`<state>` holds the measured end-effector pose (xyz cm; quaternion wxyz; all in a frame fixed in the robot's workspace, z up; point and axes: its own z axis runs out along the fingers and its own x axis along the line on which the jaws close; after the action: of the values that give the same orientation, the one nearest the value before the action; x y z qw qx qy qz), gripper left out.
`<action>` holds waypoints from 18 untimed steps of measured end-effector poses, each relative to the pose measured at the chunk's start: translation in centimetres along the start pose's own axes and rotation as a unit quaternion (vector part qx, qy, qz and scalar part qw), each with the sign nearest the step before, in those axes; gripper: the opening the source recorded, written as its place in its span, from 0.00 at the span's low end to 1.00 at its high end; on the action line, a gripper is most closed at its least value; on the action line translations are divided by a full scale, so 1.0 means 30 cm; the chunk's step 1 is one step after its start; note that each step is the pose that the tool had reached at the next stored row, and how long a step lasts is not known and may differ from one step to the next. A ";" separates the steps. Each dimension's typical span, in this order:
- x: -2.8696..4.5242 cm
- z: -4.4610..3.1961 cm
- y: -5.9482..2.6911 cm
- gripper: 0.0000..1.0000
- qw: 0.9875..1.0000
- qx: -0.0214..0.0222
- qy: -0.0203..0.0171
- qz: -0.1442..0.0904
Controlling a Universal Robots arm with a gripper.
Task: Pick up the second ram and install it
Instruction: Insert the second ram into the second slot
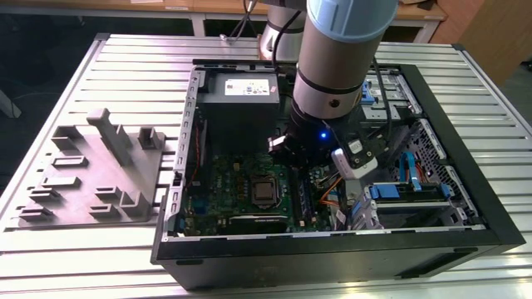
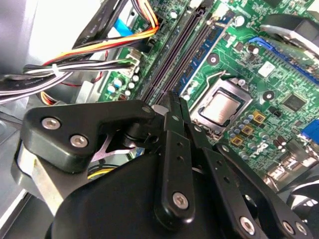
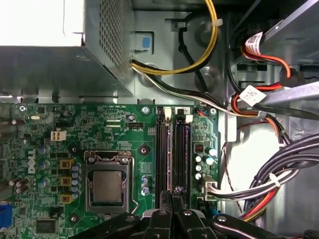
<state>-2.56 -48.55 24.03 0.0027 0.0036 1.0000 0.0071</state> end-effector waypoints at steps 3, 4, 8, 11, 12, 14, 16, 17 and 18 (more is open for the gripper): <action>0.000 0.003 0.000 0.11 1.000 0.000 0.000 0.000; 0.001 0.007 0.000 0.11 1.000 0.000 0.000 0.000; 0.001 0.019 0.001 0.11 1.000 0.000 0.000 0.000; 0.001 0.021 0.002 0.11 1.000 0.000 0.000 0.000; 0.001 0.021 0.002 0.11 1.000 0.000 0.000 0.000; 0.001 0.021 0.002 0.11 1.000 0.000 0.000 0.000; 0.001 0.021 0.002 0.11 1.000 -0.001 0.000 0.000; 0.001 0.021 0.002 0.11 1.000 -0.002 0.000 0.000; 0.001 0.022 0.003 0.11 1.000 -0.002 0.000 0.000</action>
<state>-2.59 -48.47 23.38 0.0028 0.0037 0.9999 0.0096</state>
